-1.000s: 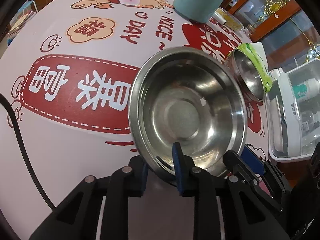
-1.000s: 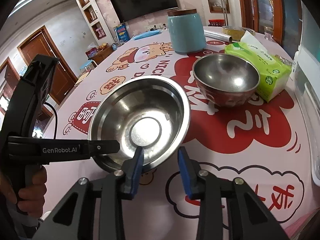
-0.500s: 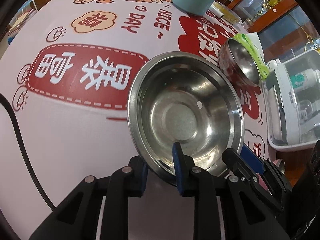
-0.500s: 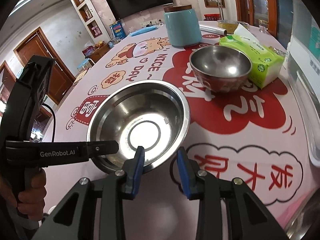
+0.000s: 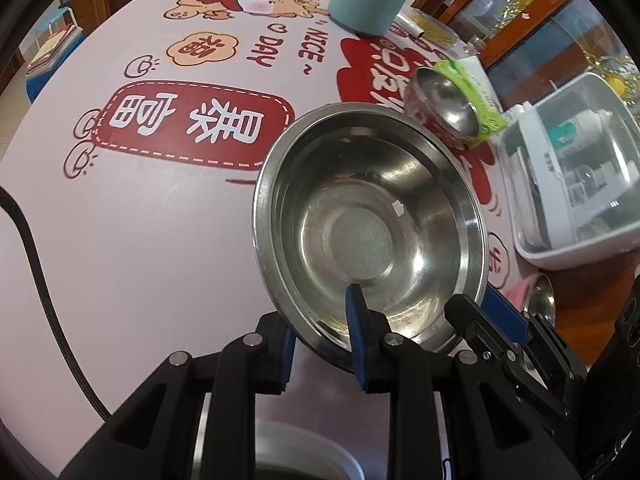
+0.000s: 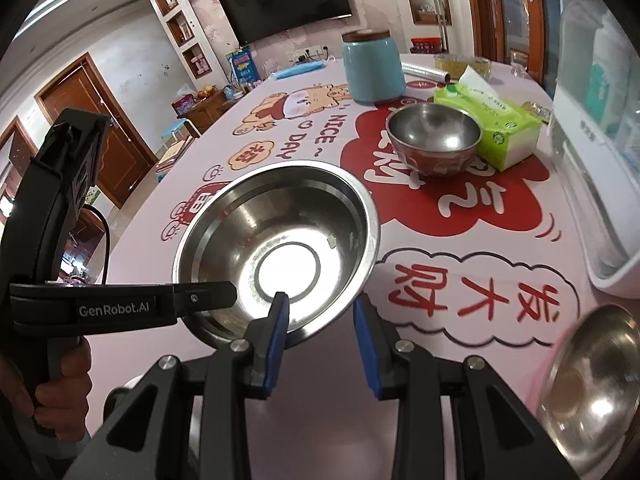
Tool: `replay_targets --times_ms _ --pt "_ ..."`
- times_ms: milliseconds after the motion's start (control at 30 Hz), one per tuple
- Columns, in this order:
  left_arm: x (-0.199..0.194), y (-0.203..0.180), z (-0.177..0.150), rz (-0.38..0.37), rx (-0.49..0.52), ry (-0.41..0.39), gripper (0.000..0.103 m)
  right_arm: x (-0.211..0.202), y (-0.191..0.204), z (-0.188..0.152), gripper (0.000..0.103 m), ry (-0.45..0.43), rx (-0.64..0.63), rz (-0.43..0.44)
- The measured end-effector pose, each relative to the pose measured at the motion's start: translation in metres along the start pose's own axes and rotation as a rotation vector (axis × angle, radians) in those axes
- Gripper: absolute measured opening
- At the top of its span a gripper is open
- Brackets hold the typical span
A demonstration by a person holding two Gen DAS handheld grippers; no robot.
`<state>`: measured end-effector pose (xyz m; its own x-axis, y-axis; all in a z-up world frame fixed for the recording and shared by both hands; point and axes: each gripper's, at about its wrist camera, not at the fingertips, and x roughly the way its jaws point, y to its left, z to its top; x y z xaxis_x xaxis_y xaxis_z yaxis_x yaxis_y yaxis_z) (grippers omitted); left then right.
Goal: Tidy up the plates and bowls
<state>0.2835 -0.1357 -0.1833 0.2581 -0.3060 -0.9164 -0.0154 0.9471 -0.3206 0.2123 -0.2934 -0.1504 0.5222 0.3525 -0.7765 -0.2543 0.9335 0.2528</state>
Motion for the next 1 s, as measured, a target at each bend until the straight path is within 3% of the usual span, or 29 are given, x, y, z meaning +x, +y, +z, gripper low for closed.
replay_targets --times_ms 500,1000 --pt "-0.057 -0.026 -0.078 -0.030 0.055 -0.076 0.023 -0.076 0.015 -0.047 0.033 -0.080 -0.048 -0.031" --pt "-0.068 -0.051 -0.146 -0.033 0.097 -0.088 0.024 -0.120 0.017 -0.100 0.033 -0.079 -0.130 -0.095"
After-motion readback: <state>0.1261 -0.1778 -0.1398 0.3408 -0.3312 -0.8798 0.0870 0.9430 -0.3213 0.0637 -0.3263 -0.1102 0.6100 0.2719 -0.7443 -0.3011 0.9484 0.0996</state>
